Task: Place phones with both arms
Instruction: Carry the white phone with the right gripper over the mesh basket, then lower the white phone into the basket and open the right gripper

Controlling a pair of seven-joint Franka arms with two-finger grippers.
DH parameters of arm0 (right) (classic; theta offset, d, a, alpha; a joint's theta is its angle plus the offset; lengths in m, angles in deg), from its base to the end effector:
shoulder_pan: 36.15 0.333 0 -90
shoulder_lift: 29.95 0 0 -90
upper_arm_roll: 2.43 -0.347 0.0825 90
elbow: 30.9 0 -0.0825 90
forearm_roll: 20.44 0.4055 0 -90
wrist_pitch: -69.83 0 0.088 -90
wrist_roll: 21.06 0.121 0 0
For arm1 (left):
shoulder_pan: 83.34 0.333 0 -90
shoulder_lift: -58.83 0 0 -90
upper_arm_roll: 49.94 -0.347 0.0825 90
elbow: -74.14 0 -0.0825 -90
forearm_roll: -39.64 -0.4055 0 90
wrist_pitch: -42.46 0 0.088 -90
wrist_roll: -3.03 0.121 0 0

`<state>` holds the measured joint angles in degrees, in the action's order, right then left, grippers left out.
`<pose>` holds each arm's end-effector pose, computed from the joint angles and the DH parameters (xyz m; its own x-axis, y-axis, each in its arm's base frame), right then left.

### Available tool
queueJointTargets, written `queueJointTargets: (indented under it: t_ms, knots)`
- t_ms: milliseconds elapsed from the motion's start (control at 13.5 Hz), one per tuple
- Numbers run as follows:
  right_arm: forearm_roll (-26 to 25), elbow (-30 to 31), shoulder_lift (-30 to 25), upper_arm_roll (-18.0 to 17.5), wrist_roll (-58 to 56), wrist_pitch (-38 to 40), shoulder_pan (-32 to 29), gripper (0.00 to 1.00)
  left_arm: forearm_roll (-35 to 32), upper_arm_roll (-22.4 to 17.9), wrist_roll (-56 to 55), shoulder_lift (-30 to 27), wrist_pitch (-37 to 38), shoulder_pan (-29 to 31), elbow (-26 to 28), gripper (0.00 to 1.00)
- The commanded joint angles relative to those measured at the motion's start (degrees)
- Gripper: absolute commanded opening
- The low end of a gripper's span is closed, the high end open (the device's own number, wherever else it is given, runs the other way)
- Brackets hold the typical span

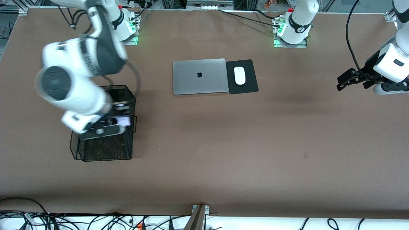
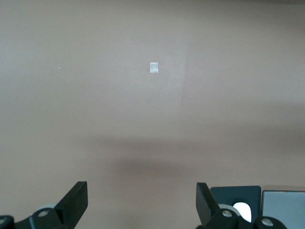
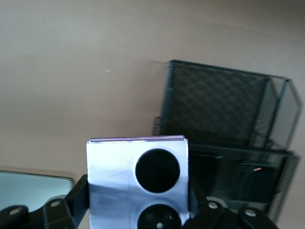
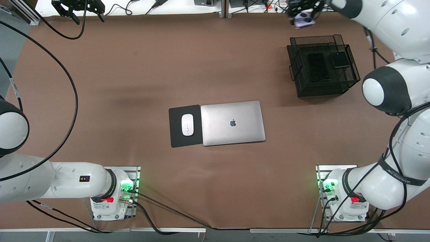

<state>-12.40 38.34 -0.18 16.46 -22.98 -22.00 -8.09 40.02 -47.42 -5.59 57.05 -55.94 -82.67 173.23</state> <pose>0.7028 0.1870 0.4936 0.9723 0.2111 -0.1006 0.2140 -0.9766 0.0190 0.5743 -0.0196 0.5933 0.9927 0.1188 0.0180 0.1187 -0.9929 0.0080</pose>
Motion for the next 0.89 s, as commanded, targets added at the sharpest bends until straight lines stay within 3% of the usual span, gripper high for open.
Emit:
queueJointTargets:
  t_ms: [0,443,812]
  knots:
    - [3.7,2.4,-0.3,5.5,-10.7,-2.4,-0.5,0.00,0.6,0.1,1.1,0.6,1.5,0.2,-1.7,1.00]
    - [8.2,2.3,8.8,6.2,-15.7,-12.6,-7.4,0.00,0.6,0.2,1.0,0.6,1.5,0.2,-1.7,1.00]
    - [10.5,2.4,14.5,6.0,-12.7,-16.6,-7.5,0.00,0.5,0.2,1.0,0.6,1.4,0.0,-1.7,1.00]
